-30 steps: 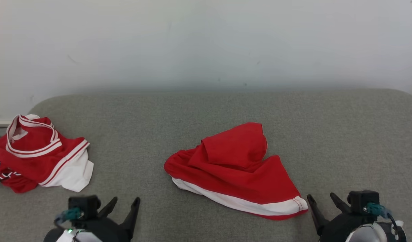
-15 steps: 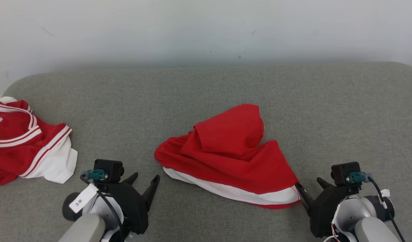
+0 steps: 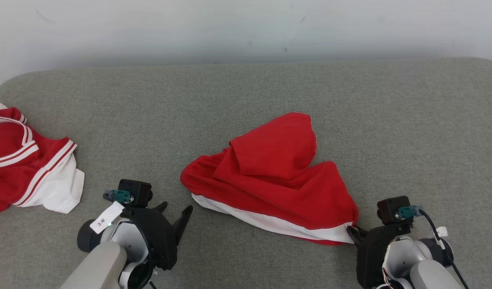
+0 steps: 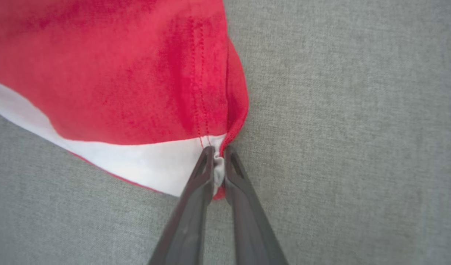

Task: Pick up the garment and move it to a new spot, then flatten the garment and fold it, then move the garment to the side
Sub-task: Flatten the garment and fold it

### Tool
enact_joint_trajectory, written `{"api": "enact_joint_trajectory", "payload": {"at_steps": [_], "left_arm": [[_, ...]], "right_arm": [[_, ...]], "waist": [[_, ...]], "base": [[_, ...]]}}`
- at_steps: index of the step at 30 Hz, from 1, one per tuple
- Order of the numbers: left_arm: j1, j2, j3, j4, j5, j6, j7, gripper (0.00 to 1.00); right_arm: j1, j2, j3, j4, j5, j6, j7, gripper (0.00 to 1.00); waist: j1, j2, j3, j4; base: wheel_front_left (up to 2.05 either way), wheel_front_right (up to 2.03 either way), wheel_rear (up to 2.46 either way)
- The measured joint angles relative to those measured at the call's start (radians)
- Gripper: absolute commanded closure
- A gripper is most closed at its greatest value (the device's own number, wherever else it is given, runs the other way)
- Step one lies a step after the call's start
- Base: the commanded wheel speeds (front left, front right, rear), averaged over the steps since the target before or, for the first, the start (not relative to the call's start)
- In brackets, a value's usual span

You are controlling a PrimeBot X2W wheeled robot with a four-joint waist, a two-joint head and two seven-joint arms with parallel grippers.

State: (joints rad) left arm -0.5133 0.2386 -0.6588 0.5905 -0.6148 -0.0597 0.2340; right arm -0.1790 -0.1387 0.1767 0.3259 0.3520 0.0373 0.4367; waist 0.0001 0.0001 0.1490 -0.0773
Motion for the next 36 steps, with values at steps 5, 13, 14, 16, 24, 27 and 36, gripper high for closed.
{"api": "enact_joint_trajectory", "payload": {"at_steps": [5,13,14,16,24,27,36], "left_arm": [[-0.009,-0.005,-0.010,0.032,0.000,-0.013,0.000,0.00],[-0.071,-0.019,-0.030,0.070,0.021,-0.035,-0.007,0.00],[-0.077,-0.019,-0.030,0.075,0.023,-0.037,-0.009,0.00],[-0.088,-0.019,-0.037,0.083,0.027,-0.039,-0.012,0.00],[-0.104,-0.021,-0.068,0.120,0.032,-0.055,-0.015,0.34],[-0.118,-0.026,-0.068,0.128,0.033,-0.056,-0.026,1.00],[-0.133,-0.035,-0.049,0.142,0.023,-0.064,-0.067,1.00]], "right_arm": [[-0.017,0.001,0.018,0.005,0.000,0.007,0.013,1.00],[-0.019,0.003,0.014,0.001,-0.003,0.003,0.012,1.00],[-0.020,0.003,0.012,0.001,-0.003,0.000,0.012,1.00],[-0.022,-0.001,0.009,0.000,-0.003,-0.002,0.012,1.00],[-0.037,-0.005,0.000,-0.004,-0.003,-0.004,0.011,1.00],[-0.037,-0.005,-0.004,-0.004,-0.003,-0.007,0.006,1.00],[-0.039,-0.006,-0.041,-0.030,0.011,-0.017,-0.029,1.00]], "waist": [[0.0000,0.0000,-0.003,-0.014],[0.0000,0.0000,-0.002,-0.045],[0.0000,0.0000,0.000,-0.049],[0.0000,0.0000,0.003,-0.055],[-0.0001,0.0000,0.026,-0.072],[-0.0001,0.0000,0.030,-0.073],[-0.0001,0.0000,0.021,-0.058]], "base": [[0.00,0.00,0.00],[0.00,0.00,0.00],[0.00,0.00,0.00],[0.00,0.00,0.00],[0.00,0.00,0.00],[0.00,0.00,0.00],[0.00,0.00,0.00]]}}
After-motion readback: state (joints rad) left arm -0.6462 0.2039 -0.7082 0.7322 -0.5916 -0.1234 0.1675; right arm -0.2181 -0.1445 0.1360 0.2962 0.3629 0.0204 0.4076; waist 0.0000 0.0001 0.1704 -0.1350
